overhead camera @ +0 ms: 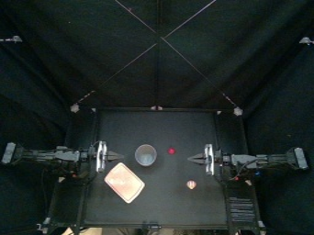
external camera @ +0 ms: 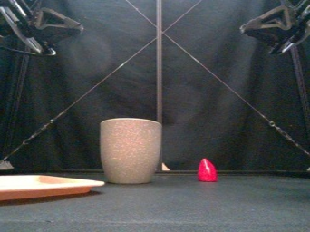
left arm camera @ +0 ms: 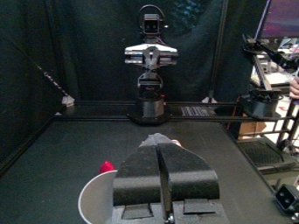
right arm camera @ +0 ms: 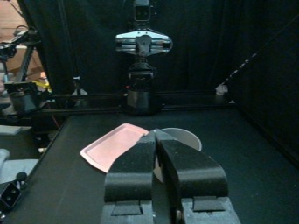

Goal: Pick the onion then place it in the grey bowl
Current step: Pick the onion

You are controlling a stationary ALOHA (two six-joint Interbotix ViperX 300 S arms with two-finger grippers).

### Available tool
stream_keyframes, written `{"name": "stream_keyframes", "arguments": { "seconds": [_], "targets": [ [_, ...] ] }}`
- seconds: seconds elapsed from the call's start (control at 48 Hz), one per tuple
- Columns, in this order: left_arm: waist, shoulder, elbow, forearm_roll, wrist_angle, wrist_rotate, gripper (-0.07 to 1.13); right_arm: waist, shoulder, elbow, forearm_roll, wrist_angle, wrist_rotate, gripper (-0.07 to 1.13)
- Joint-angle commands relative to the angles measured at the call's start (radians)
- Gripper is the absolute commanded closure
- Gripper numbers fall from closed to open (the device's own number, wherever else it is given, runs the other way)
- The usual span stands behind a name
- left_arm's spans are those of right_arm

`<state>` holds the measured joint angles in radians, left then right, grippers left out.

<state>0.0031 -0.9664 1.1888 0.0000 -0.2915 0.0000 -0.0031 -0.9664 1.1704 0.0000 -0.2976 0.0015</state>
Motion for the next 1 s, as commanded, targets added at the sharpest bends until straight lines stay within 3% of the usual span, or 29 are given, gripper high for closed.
{"name": "stream_keyframes", "arguments": {
  "seconds": [0.021, 0.167, 0.312, 0.438, 0.5, 0.646, 0.75, 0.854, 1.0],
  "targets": [
    [0.002, 0.0, -0.014, -0.002, 0.037, 0.003, 1.03, 0.018, 0.029, 0.0, 0.009, 0.009, 0.011, 0.96],
    [0.002, 0.0, -0.012, -0.002, 0.066, 0.003, 1.02, 0.018, 0.084, -0.014, 0.095, 0.097, 0.074, 0.87],
    [0.003, 0.0, -0.015, 0.002, 0.066, 0.006, 1.02, 0.017, 0.172, -0.031, 0.206, 0.13, 0.155, 0.5],
    [0.015, 0.0, -0.014, 0.008, 0.066, 0.006, 1.02, 0.011, 0.253, -0.034, 0.222, 0.135, 0.184, 0.08],
    [0.023, -0.002, -0.012, 0.009, 0.066, 0.006, 1.02, 0.009, 0.288, -0.035, 0.225, 0.144, 0.193, -0.03],
    [0.031, 0.0, -0.012, 0.009, 0.069, 0.006, 1.01, 0.012, 0.348, -0.043, 0.201, 0.253, 0.187, 0.03],
    [0.038, 0.0, -0.008, 0.009, 0.071, 0.006, 1.0, 0.031, 0.373, -0.048, 0.129, 0.407, 0.186, 0.04],
    [0.055, 0.0, 0.003, 0.006, 0.069, 0.005, 1.0, 0.091, 0.374, -0.051, 0.054, 0.615, 0.195, 0.04],
    [0.075, -0.002, 0.009, -0.008, 0.069, 0.0, 1.0, 0.173, 0.371, -0.072, 0.074, 0.744, 0.206, 0.05]
  ]
}}
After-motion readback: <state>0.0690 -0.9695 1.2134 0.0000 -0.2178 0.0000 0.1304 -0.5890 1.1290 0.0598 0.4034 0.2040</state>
